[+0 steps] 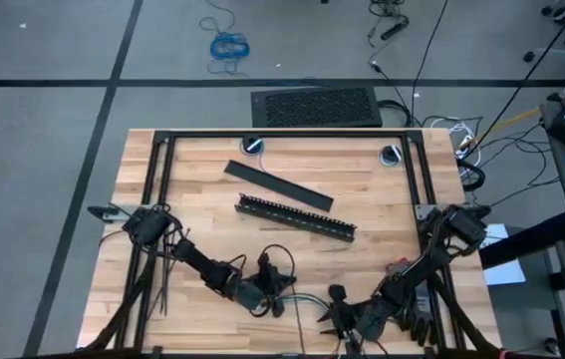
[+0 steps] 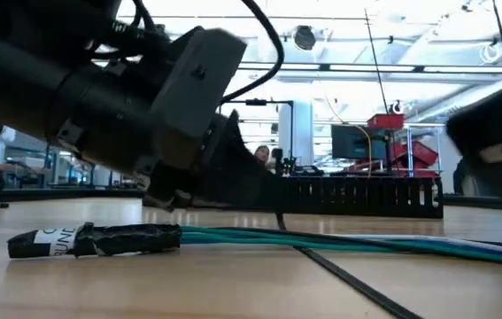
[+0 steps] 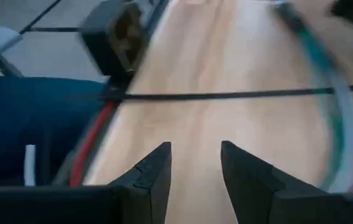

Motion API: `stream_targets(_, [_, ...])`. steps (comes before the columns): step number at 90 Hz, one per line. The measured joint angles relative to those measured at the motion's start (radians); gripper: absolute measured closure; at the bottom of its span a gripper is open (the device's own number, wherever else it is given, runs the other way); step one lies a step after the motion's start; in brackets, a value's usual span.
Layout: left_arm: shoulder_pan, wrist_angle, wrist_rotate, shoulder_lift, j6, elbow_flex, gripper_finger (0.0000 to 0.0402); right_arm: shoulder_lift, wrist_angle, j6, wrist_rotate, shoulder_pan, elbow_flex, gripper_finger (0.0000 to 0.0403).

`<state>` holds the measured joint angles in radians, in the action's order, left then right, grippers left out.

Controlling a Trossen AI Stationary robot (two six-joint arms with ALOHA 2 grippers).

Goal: Ziptie cables
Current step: Wrap the cable wires with the black zip tie

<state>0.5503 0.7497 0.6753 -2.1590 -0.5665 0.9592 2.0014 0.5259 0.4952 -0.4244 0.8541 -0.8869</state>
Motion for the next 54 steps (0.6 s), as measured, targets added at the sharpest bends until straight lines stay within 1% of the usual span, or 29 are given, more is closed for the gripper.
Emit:
stream_targets(6, [0.000, 0.000, 0.014, 0.000, -0.005, 0.004, 0.0402, 0.030, -0.007, -0.019, -0.009, 0.016, -0.057, 0.0273])
stream_targets(11, [-0.001, 0.000, 0.024, 0.000, -0.016, 0.007, 0.0402, 0.046, -0.050, -0.040, -0.034, 0.027, -0.102, 0.0273])
stream_targets(28, [-0.001, -0.008, 0.058, 0.000, -0.089, 0.007, 0.0402, 0.060, -0.329, -0.069, -0.137, 0.047, -0.237, 0.0273])
stream_targets(37, [0.001, -0.008, 0.057, 0.000, -0.091, 0.007, 0.0402, 0.060, -0.398, -0.077, -0.158, 0.059, -0.266, 0.0273])
stream_targets(54, [0.009, -0.008, 0.023, 0.000, -0.077, 0.007, 0.0402, 0.060, -0.436, -0.096, -0.169, 0.090, -0.268, 0.0273])
